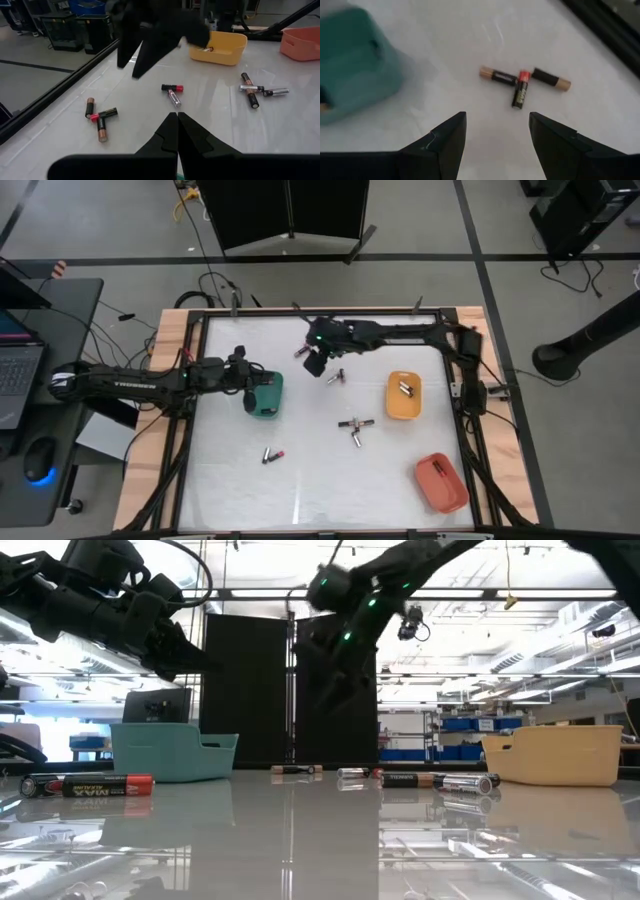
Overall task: Sort batteries
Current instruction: Put the black and red battery into the orange bin
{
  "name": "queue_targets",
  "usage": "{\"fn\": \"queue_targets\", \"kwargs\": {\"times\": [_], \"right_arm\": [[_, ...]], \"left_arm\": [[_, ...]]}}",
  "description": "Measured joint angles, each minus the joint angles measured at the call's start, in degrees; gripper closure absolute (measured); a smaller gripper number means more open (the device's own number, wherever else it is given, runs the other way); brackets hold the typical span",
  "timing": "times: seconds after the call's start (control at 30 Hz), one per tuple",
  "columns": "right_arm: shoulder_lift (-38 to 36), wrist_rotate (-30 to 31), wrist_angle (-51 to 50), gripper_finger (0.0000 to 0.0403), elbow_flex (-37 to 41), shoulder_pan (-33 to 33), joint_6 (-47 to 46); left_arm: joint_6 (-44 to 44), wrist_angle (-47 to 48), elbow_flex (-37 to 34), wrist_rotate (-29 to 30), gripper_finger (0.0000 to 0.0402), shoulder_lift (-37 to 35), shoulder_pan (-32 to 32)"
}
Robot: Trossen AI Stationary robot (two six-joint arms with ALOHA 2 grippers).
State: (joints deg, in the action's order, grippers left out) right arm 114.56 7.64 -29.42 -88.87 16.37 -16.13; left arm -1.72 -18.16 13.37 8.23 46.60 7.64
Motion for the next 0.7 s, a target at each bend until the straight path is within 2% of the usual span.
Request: {"fn": "queue_targets", "kwargs": {"times": [0.17,0.33,0.7], "right_arm": [[7.09,0.06,-6.11,0.0176,-7.30,1.17,0.91],[11.29,0.13,-7.24,0.0176,-10.55,2.54,0.84],[11.96,0.21,-6.77,0.0176,-10.31,4.37,-0.38]], "left_arm": [[0.00,-0.39,-0.25,0.02,0.0395,-0.01,0.00],[-0.02,0.05,-0.55,0.13,0.0395,0.10,0.00],[-0.01,-0.20,-0.55,0.28,0.0395,0.27,-0.02]]}}
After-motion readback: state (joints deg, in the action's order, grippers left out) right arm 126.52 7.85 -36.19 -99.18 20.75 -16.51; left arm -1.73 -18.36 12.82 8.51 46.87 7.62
